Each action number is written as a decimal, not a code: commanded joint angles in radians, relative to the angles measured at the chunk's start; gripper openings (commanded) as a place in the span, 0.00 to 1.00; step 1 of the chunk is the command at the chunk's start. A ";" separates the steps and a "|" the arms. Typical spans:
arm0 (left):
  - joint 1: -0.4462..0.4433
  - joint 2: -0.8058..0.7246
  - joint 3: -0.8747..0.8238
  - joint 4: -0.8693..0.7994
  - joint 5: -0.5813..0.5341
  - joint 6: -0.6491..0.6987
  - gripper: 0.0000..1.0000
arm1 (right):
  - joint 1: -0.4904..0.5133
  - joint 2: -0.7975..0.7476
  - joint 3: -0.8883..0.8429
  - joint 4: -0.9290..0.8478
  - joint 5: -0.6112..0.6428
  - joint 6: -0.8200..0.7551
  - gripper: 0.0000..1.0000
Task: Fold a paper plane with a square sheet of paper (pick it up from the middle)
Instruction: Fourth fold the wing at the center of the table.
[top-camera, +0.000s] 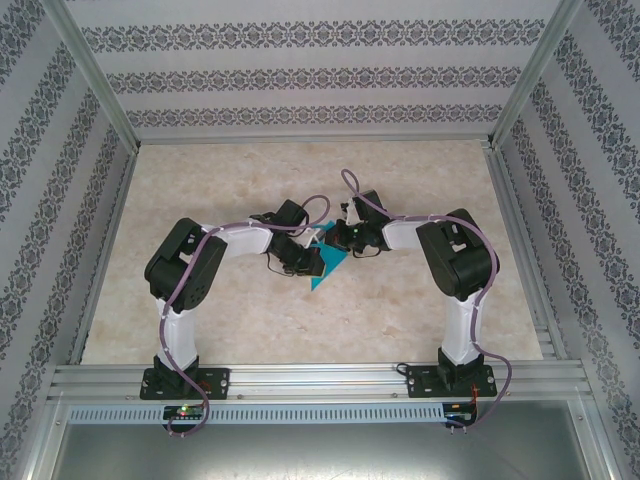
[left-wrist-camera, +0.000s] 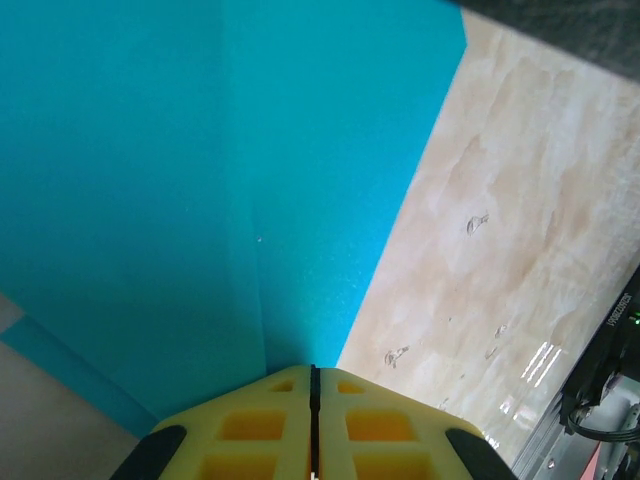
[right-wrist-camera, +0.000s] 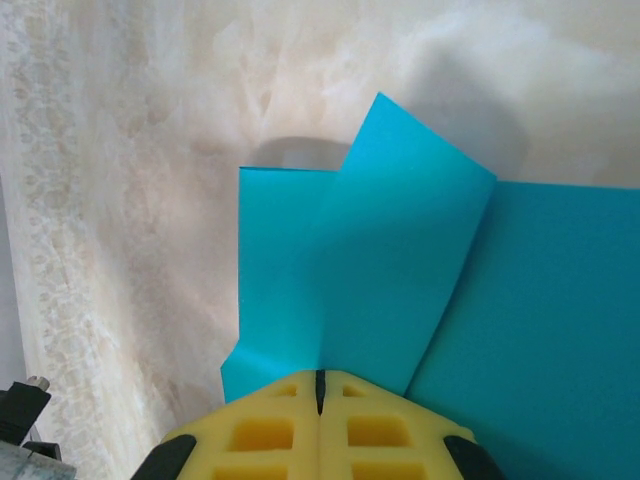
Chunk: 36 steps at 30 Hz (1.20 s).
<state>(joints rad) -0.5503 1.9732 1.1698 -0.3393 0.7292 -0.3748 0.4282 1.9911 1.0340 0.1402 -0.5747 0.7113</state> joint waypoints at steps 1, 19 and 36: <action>-0.022 -0.002 -0.028 0.018 0.015 0.002 0.10 | -0.001 -0.003 -0.046 -0.085 0.029 -0.012 0.00; -0.036 -0.062 -0.151 0.042 0.033 -0.015 0.10 | -0.028 0.008 -0.076 -0.104 0.061 -0.043 0.00; -0.045 -0.156 -0.282 0.020 0.041 -0.008 0.10 | -0.037 0.017 -0.066 -0.122 0.044 -0.070 0.00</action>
<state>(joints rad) -0.5701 1.8370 0.9257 -0.2142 0.7673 -0.3862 0.4076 1.9640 0.9936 0.1257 -0.6090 0.6769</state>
